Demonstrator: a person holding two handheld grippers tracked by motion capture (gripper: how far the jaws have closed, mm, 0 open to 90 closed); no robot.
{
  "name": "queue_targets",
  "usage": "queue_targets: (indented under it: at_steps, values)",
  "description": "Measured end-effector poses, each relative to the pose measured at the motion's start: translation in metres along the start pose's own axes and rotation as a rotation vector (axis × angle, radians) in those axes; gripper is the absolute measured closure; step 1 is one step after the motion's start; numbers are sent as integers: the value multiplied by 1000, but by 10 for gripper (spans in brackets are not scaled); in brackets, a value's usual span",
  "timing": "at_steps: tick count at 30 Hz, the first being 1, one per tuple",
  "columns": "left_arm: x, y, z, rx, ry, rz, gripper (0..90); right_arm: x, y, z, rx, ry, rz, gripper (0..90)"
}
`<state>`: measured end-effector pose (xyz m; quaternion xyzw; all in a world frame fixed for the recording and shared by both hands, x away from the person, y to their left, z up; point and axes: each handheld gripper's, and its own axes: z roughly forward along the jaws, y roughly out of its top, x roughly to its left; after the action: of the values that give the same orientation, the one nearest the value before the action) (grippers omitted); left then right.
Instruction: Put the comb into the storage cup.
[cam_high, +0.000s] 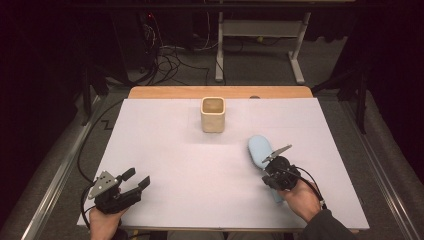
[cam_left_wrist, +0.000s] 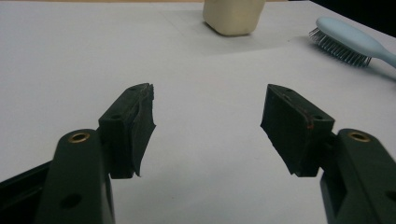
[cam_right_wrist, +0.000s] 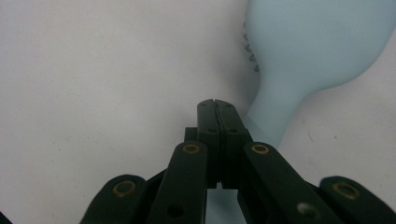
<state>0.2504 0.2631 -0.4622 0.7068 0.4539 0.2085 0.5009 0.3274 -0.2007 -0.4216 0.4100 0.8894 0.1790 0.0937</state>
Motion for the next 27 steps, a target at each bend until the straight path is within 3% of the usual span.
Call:
queue_targets:
  at_steps: [13, 21, 27]
  values:
    - [0, 0, 0, 0, 3, 0, 348, -14, -6, -6, -7, -44, 32, 900]
    - [1, 0, 0, -3, 4, -3, 348, -16, -5, -4, -5, -49, 36, 900]
    - [0, 0, -1, -4, 3, -2, 348, -17, -4, -11, -46, -37, 49, 900]
